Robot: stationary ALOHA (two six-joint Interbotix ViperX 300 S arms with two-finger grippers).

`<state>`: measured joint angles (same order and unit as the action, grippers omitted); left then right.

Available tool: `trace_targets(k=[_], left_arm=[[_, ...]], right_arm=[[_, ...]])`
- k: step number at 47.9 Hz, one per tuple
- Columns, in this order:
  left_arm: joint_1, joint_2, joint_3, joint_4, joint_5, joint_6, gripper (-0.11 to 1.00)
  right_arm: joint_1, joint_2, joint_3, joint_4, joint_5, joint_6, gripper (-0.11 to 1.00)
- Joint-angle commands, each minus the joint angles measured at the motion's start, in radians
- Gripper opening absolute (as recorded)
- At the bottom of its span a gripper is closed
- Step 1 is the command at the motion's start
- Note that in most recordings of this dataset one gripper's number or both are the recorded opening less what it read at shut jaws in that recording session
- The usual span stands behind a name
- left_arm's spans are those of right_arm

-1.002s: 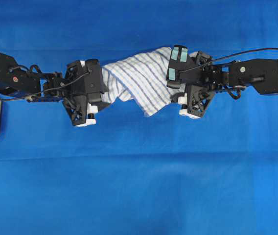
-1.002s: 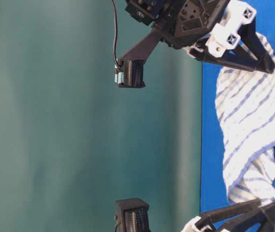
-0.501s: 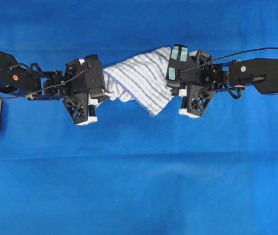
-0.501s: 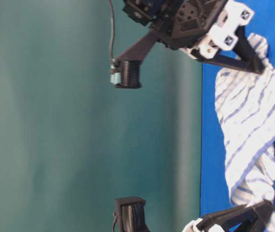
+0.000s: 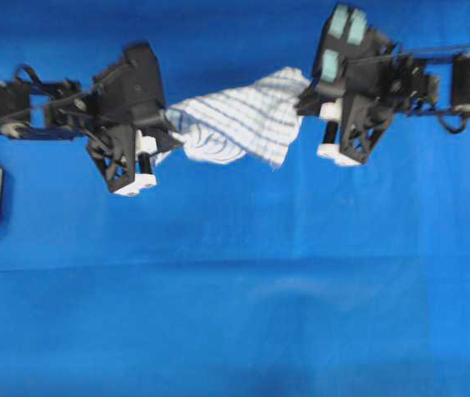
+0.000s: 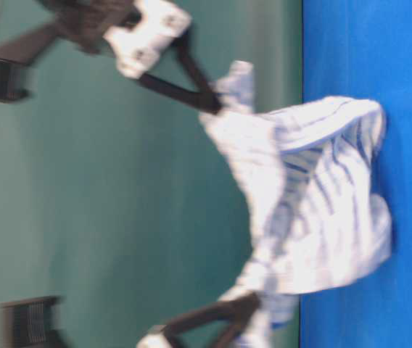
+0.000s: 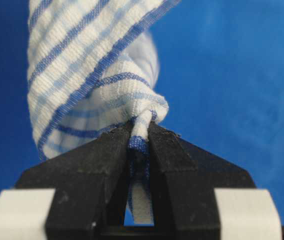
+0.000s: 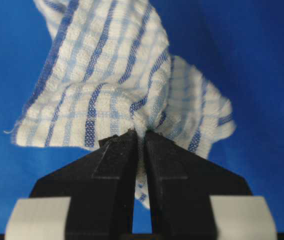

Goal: Lift the towel with both arms.

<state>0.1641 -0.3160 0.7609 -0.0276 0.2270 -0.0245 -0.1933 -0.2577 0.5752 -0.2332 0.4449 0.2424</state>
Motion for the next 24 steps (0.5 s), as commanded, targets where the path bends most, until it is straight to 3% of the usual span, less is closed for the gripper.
trace_targets(k=[1, 24], left_arm=[[-0.002, -0.071, -0.064, -0.002, 0.057, 0.003, 0.06], [0.000, -0.181, -0.383, 0.015, 0.397, 0.018, 0.06]], right_arm=[[-0.003, -0.074, -0.072, -0.005, 0.063, -0.005, 0.07], [-0.003, -0.199, -0.336, -0.006, 0.285, -0.086, 0.07]])
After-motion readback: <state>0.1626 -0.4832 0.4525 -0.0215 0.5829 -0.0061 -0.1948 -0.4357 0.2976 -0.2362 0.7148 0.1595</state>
